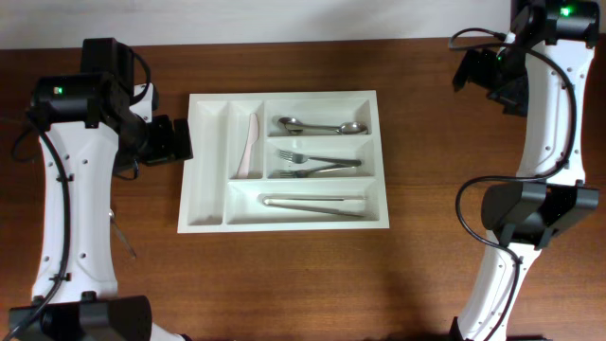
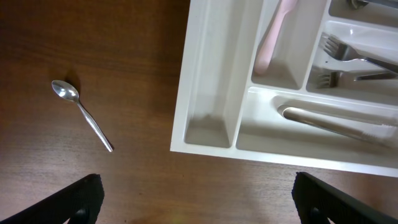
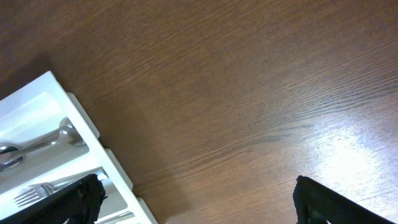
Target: Pack container
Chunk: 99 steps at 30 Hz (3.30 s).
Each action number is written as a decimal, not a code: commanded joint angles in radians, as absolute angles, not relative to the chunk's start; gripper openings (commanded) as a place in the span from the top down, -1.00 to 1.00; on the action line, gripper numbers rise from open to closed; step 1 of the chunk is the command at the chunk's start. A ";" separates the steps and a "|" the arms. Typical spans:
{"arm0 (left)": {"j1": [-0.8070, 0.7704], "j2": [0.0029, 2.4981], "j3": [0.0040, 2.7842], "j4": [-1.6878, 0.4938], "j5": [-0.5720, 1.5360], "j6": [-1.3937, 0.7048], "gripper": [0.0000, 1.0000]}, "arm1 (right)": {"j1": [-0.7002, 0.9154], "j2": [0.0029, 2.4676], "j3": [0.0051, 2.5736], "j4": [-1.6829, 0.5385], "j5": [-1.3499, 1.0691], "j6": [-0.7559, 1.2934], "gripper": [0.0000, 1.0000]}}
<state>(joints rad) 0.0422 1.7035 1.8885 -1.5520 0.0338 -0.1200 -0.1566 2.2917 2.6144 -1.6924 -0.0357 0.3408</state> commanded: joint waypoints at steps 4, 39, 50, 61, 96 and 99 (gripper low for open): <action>0.042 1.687 1.891 -1.550 0.030 -0.118 -0.99 | -0.158 2.280 2.619 -1.695 -0.041 0.349 -0.98; 0.042 1.687 1.891 -1.513 0.030 -0.118 -0.98 | -0.158 2.280 2.619 -1.695 -0.041 0.349 -0.98; 0.041 1.687 1.891 -1.508 0.083 -0.118 -0.99 | -0.158 2.280 2.619 -1.695 -0.041 0.349 -0.98; 0.036 1.687 1.891 -1.503 0.141 -0.189 -0.99 | -0.158 2.280 2.619 -1.695 -0.041 0.349 -0.98; 0.032 1.687 1.833 -1.458 0.135 -0.189 -0.99 | -0.158 2.280 2.619 -1.695 -0.041 0.349 -0.98; 0.033 1.687 1.813 -1.451 0.135 -0.189 -0.98 | -0.158 2.280 2.619 -1.695 -0.041 0.349 -0.98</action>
<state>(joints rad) 0.0383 1.7035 1.8404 -1.4578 0.1246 -0.1802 -0.1566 2.2917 2.6141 -1.6924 -0.0357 0.3408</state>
